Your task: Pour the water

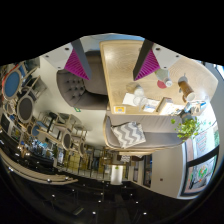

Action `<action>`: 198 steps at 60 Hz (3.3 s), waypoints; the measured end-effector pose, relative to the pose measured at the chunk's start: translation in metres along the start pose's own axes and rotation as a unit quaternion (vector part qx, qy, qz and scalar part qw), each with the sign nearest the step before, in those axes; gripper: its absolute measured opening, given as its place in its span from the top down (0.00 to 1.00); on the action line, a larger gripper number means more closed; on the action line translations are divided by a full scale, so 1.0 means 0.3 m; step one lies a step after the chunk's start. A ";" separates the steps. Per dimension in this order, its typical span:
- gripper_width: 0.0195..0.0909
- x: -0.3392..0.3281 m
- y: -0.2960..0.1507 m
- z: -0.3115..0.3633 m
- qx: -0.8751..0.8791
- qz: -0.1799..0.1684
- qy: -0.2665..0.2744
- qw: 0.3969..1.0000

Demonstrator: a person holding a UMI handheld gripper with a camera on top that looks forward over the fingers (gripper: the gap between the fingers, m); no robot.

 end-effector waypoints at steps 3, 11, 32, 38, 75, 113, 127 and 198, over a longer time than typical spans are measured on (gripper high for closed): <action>0.07 -0.001 0.009 0.002 0.003 0.005 -0.003 1.000; 0.07 0.020 0.051 -0.002 0.002 0.014 -0.007 1.000; 0.08 -0.017 0.289 0.135 0.009 0.031 -0.028 0.999; 0.08 -0.045 0.374 0.257 0.014 0.034 -0.047 0.998; 0.12 0.356 0.410 0.831 0.051 -0.055 -0.035 0.997; 0.71 0.328 0.177 0.843 -0.036 -0.096 0.060 0.993; 0.71 0.275 -0.158 0.956 -0.267 -0.195 0.152 0.931; 0.71 0.253 -0.319 1.324 -0.382 -0.222 0.038 0.896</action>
Point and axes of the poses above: the point between the fingertips, and its own axes, seen from behind it with the camera up: z to the left, y down, x forward, the way the camera looks, the point moved 8 cm from there along -x, backward, against the way the camera looks, and after that the axes turned 14 degrees about y, right-handed, at the moved point
